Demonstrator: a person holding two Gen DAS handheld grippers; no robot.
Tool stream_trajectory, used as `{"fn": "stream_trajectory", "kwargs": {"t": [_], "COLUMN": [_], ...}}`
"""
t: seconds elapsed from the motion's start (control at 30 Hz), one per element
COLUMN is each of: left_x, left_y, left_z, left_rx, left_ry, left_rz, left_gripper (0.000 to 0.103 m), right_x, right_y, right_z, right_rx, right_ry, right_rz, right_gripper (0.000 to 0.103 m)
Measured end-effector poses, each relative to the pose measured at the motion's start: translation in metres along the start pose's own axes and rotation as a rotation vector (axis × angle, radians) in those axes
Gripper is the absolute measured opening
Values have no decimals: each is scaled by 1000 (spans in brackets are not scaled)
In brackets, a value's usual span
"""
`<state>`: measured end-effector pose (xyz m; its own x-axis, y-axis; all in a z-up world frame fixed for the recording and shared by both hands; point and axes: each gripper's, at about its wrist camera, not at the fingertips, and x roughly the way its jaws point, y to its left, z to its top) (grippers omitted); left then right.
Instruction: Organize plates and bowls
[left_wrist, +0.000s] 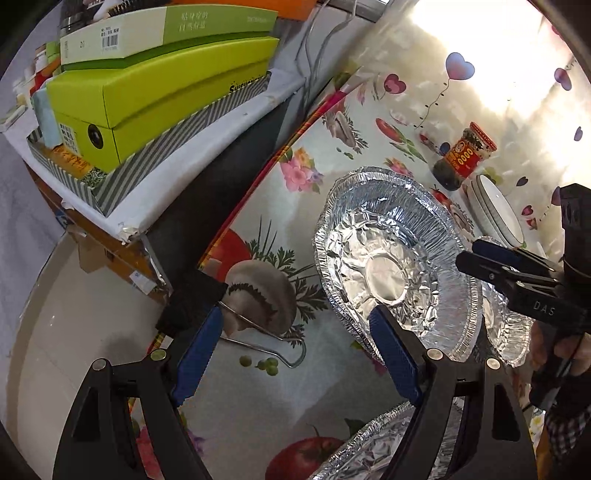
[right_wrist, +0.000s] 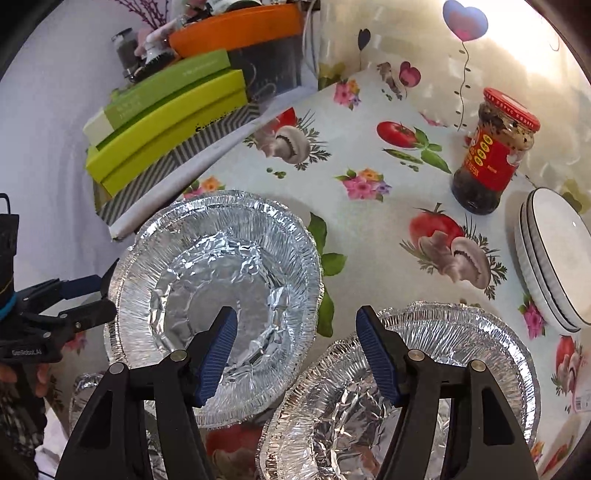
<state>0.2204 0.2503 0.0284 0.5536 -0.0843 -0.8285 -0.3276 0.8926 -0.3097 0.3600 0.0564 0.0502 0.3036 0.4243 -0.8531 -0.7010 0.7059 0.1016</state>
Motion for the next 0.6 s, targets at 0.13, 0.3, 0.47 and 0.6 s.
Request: {"fn": "stream_trajectory", "kwargs": {"t": [0.13, 0.3, 0.47, 0.6], "left_x": [3, 6, 8, 9], "left_y": [-4, -6, -6, -5], "left_z": [-1, -3, -4, -4], "left_rx": [17, 20, 22, 13], "left_ry": [10, 16, 21, 23], "left_rz": [-6, -7, -2, 3], "left_gripper": [79, 79, 76, 58], "right_x": [-1, -2, 10, 15], "right_y": [1, -2, -4, -5], "right_z": [2, 9, 7, 3], "right_rx": [-24, -15, -7, 2], "right_ry": [-13, -51, -7, 3], "right_rz": [-19, -30, -10, -7], "right_gripper": [52, 52, 42, 22]}}
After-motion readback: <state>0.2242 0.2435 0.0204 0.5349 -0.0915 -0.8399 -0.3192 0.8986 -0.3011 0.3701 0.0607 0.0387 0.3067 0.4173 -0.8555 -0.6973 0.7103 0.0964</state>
